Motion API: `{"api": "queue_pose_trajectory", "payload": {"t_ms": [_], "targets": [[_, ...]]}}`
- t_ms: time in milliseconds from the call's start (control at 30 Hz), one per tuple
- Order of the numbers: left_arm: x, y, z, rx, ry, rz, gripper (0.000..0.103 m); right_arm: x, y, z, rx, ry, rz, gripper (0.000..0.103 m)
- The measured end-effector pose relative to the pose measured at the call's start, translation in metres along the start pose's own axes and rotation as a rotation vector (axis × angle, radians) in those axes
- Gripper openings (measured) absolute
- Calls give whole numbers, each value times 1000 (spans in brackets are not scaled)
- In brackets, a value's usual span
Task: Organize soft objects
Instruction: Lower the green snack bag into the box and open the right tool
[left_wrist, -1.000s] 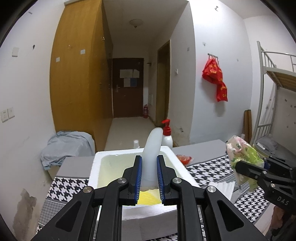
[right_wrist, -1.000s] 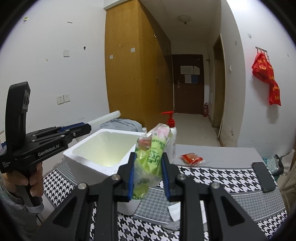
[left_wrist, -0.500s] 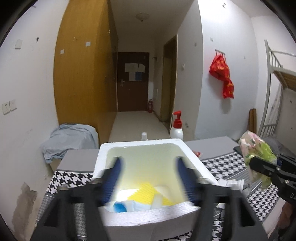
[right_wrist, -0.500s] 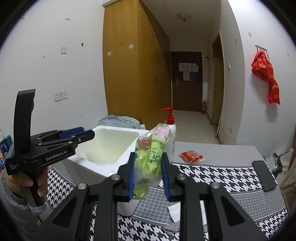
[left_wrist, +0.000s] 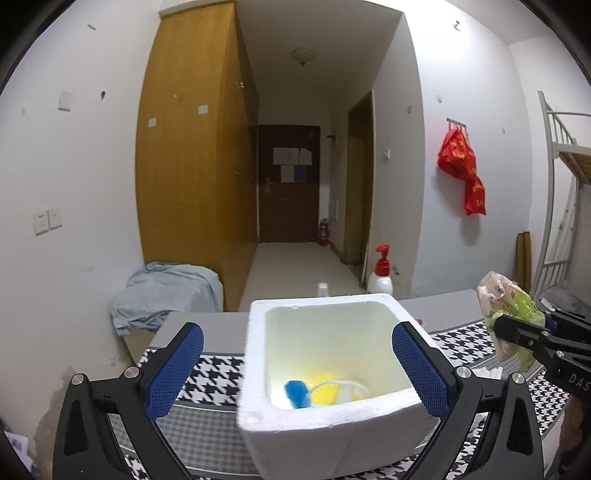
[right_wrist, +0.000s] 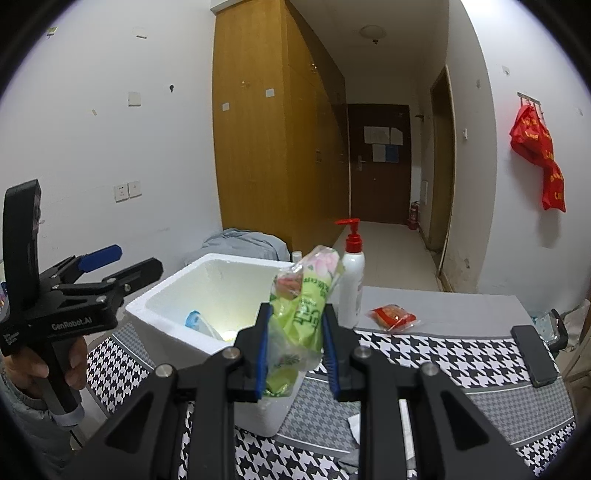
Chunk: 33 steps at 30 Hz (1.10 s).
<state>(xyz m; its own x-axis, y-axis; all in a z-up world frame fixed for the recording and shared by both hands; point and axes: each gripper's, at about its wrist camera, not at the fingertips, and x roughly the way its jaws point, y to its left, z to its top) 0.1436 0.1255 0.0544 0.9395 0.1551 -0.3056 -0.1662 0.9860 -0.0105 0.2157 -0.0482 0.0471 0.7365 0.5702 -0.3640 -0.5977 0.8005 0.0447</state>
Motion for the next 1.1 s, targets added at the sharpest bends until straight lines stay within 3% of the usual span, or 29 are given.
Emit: {"api": "queue_pose_trajectory", "payload": {"t_ms": [1100], "targets": [[-43,61,-35,-109,-13,208,102,48,51,23,-63,53,111,29]]}}
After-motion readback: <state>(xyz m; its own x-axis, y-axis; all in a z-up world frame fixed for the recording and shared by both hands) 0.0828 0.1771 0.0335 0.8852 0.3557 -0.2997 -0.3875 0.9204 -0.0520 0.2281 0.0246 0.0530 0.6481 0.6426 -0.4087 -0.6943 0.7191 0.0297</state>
